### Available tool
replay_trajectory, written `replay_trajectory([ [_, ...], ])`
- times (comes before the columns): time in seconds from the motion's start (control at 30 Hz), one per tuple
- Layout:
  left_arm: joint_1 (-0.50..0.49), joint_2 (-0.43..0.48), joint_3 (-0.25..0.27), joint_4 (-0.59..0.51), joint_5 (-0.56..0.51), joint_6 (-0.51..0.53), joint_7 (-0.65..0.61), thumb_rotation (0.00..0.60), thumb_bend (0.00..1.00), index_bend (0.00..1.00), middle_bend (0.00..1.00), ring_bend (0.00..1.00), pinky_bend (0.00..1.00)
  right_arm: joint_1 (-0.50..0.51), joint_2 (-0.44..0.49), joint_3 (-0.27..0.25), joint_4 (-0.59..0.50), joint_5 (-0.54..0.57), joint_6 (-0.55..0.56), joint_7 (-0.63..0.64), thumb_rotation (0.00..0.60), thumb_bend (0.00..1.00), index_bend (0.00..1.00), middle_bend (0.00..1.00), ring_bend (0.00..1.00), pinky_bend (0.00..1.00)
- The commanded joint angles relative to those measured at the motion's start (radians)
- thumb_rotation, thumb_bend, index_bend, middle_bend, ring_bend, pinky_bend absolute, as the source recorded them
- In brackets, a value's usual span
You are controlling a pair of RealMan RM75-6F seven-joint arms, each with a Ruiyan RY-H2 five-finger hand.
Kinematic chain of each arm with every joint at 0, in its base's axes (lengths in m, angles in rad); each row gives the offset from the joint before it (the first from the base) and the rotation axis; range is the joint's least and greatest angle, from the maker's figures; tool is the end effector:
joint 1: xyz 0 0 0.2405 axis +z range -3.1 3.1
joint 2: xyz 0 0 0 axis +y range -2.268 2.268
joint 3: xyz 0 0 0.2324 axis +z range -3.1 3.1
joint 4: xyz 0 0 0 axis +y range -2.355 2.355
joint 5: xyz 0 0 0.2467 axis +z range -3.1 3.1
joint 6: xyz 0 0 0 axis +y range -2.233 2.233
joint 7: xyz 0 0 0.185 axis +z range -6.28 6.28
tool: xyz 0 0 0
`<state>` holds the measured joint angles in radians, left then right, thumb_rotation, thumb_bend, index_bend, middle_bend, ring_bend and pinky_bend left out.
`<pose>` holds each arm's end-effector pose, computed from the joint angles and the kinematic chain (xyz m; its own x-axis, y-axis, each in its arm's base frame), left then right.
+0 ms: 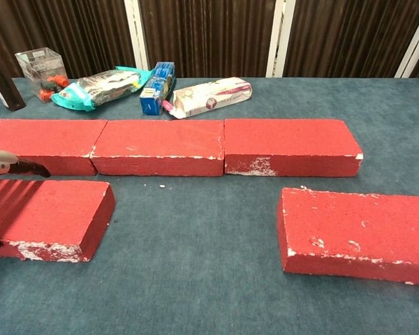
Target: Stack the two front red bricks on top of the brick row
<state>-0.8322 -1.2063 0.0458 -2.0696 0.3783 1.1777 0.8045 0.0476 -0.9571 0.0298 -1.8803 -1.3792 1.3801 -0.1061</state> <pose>-0.1895 0.2776 -0.0150 0.5329 0.5926 0.6040 0.7854 -0.0806 -0.6138 -0.2950 -0.2008 0.1203 0.3687 -0.1594 0.9158 -0.9135 0.1203 0.3887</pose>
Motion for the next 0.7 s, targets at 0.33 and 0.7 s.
replay_trajectory([
  [0.33,0.0,-0.01,0.009,0.01,-0.004,0.012,0.003,0.6,0.0,0.0,0.0,0.0,0.09,0.002,-0.001,0.0,-0.001,0.005,-0.001,-0.004,0.6,0.47,0.08,0.0,0.0,0.0],
  [0.7,0.004,-0.021,0.013,0.019,-0.002,0.032,0.009,0.6,0.0,0.0,0.09,0.0,0.1,0.003,0.0,-0.001,-0.003,0.009,-0.003,-0.008,0.6,0.47,0.08,0.0,0.0,0.0],
])
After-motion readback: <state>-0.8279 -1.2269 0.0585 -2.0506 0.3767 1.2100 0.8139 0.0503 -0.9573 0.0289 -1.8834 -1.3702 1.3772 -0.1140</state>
